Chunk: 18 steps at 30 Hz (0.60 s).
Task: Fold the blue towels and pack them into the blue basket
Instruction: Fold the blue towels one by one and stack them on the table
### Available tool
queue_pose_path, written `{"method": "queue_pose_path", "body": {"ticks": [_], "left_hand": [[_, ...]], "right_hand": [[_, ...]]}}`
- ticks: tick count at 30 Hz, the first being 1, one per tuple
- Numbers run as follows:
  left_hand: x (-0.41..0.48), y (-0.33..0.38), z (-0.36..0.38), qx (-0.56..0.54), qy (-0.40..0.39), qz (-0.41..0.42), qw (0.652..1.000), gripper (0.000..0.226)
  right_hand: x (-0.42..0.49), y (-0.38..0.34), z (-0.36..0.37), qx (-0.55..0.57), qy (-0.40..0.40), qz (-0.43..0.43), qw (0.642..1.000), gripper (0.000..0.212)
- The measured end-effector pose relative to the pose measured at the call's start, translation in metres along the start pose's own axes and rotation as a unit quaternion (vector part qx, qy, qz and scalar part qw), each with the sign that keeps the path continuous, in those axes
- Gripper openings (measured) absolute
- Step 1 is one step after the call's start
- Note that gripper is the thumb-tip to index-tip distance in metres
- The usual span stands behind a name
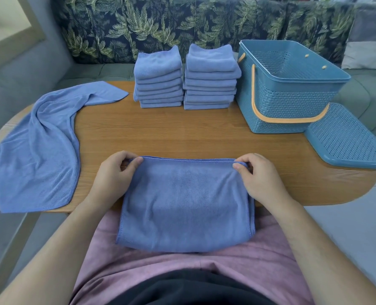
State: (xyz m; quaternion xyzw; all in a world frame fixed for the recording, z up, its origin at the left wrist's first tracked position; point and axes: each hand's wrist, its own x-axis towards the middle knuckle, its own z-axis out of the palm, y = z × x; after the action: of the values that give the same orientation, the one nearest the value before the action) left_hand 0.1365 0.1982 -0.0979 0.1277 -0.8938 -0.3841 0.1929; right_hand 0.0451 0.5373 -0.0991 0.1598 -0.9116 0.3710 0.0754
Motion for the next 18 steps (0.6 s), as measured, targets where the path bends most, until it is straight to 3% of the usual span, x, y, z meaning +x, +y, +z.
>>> {"method": "queue_pose_path", "body": {"ticks": [5,8,14,18], "left_hand": [[-0.001,0.015,-0.011,-0.114,0.032,-0.057,0.991,0.006],[0.0,0.031,-0.026,-0.155,0.06,-0.046,0.985,0.004],[0.034,0.069,-0.068,-0.105,0.097,0.017,0.99,0.01],[0.081,0.101,-0.097,-0.035,0.117,0.057,0.991,0.014]], "right_hand": [[0.0,-0.009,-0.012,0.037,0.008,0.014,0.999,0.01],[0.002,-0.024,-0.029,0.096,0.019,0.026,0.995,0.014],[0.043,-0.065,-0.078,0.064,0.022,-0.021,0.997,0.019],[0.097,-0.096,-0.105,0.017,0.042,-0.057,0.997,0.01]]}}
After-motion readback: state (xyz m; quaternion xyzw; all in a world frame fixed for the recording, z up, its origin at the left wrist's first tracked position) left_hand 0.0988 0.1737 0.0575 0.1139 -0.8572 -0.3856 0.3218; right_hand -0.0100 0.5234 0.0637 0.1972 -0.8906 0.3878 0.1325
